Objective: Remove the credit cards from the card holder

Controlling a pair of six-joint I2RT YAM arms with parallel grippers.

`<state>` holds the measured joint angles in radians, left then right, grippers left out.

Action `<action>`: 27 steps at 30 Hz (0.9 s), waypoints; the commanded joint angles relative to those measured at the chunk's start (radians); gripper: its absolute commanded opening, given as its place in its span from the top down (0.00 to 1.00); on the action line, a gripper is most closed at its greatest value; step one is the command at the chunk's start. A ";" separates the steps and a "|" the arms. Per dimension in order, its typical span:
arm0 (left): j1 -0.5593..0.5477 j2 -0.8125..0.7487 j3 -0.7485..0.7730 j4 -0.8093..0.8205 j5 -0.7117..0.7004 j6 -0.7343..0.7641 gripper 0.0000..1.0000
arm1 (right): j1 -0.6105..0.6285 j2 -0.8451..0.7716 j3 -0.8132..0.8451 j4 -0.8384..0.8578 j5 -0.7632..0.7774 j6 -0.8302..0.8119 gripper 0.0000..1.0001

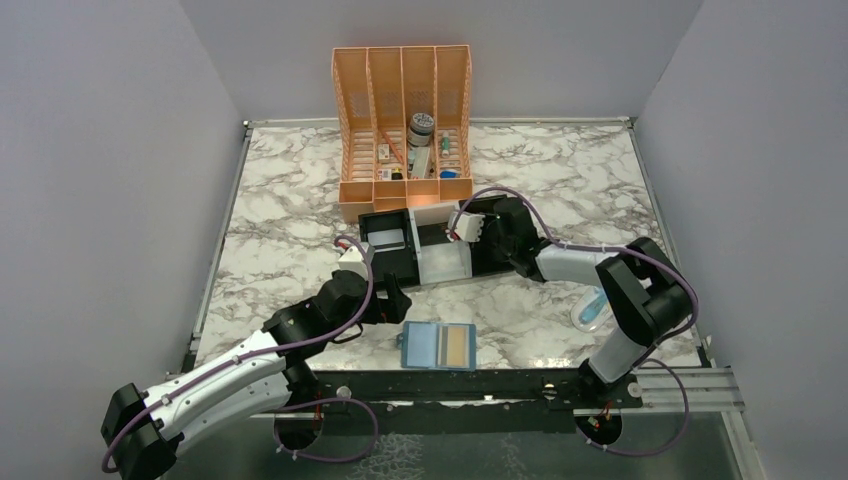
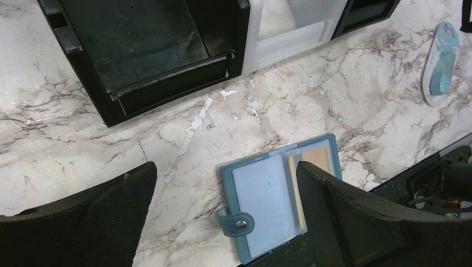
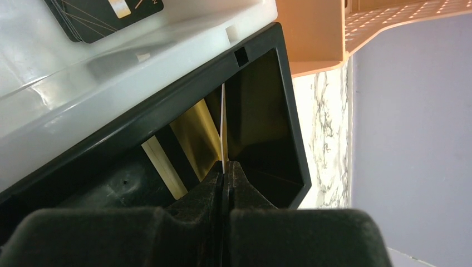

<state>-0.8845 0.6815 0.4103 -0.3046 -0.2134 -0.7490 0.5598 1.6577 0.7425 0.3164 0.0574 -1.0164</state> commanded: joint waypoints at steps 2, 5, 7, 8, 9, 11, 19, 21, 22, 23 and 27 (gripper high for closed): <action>0.004 -0.007 0.000 -0.001 -0.006 0.017 0.01 | -0.021 0.039 0.045 0.045 -0.029 -0.018 0.99; 0.004 -0.002 -0.003 -0.001 -0.007 0.017 0.01 | -0.029 0.060 0.070 0.023 -0.033 0.001 0.99; 0.004 0.001 -0.004 0.000 -0.006 0.017 0.01 | -0.029 0.067 0.070 0.014 -0.054 -0.005 0.98; 0.004 0.004 -0.004 0.000 -0.006 0.017 0.01 | -0.029 0.070 0.069 0.013 -0.061 -0.003 0.98; 0.003 0.004 -0.004 0.000 -0.005 0.017 0.01 | -0.029 0.072 0.070 0.012 -0.064 -0.002 0.98; 0.003 0.008 -0.007 0.002 -0.004 0.017 0.01 | -0.029 0.079 0.073 0.001 -0.068 -0.002 0.98; 0.004 0.021 0.001 0.002 -0.003 0.017 0.01 | -0.029 0.084 0.077 -0.069 -0.109 -0.003 0.73; 0.003 0.033 0.008 -0.003 -0.001 0.019 0.01 | -0.030 0.081 0.078 -0.075 -0.111 0.001 0.71; 0.004 0.038 0.010 -0.004 0.001 0.019 0.01 | -0.030 0.080 0.077 -0.080 -0.112 0.002 0.70; 0.004 0.043 0.013 -0.005 0.002 0.020 0.01 | -0.031 0.078 0.077 -0.085 -0.115 0.000 0.69; 0.005 0.048 0.013 -0.004 0.008 0.019 0.01 | -0.031 0.070 0.078 -0.094 -0.115 0.005 0.64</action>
<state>-0.8845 0.7288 0.4099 -0.3088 -0.2131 -0.7448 0.5304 1.7279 0.7994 0.2604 -0.0200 -1.0161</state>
